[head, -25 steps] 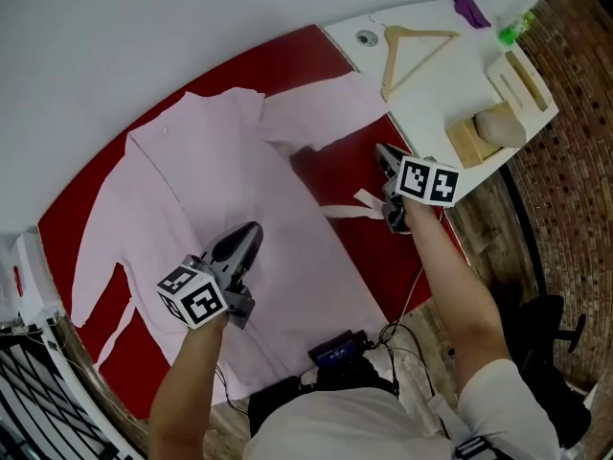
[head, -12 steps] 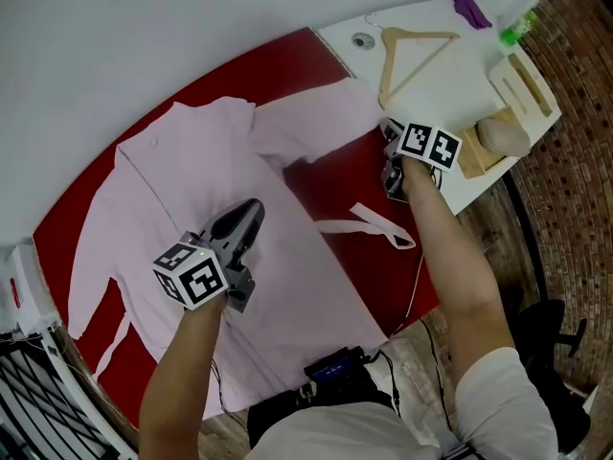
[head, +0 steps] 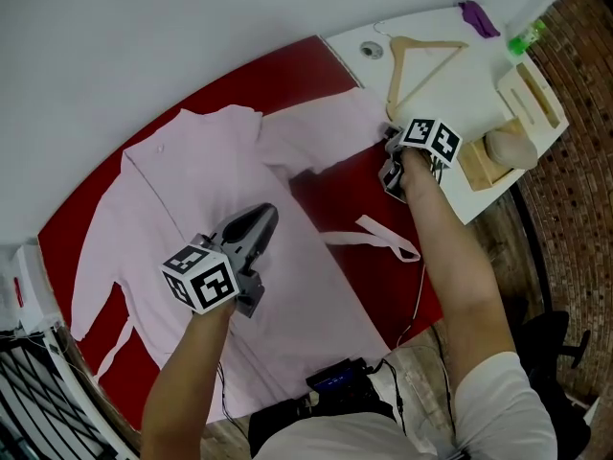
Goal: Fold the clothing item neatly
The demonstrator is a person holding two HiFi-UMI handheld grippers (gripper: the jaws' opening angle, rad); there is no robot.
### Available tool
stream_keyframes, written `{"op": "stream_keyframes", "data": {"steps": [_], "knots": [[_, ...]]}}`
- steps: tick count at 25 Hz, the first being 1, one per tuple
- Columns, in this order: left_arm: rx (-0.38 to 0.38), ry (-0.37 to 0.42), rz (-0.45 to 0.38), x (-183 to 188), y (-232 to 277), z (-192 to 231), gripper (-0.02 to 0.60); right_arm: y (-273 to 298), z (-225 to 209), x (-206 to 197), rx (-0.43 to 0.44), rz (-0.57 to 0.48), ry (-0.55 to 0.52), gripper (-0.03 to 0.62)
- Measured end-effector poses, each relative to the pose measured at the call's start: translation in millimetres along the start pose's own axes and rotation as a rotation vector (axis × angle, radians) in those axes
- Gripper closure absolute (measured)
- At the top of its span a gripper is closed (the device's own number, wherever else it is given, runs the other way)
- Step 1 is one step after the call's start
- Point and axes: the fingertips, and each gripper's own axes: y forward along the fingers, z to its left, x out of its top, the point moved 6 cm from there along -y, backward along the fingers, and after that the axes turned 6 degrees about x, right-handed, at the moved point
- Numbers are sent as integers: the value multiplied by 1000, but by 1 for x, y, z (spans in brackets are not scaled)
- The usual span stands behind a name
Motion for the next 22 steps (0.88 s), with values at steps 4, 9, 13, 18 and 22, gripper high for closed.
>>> {"op": "stream_keyframes", "data": {"steps": [4,9,13,18,22], "knots": [[-6,10,5,-1,-5,-2,574,-6,-4,4,-67,-37,34,491],[-2,0,-9,-4,-17,0,574,0,-4,3,-45,-37,49,492],[-20,-8,-12,-9,-22,2,574,-4,0,10,-47,-54,-57,569],[-49,-50,-53,-7,-35,12,574,-22,61,12,69,-104,-276,571],[-74,-84,-77,-2,-46,20,574,-35,125,-1,183,-101,-445,571]]}}
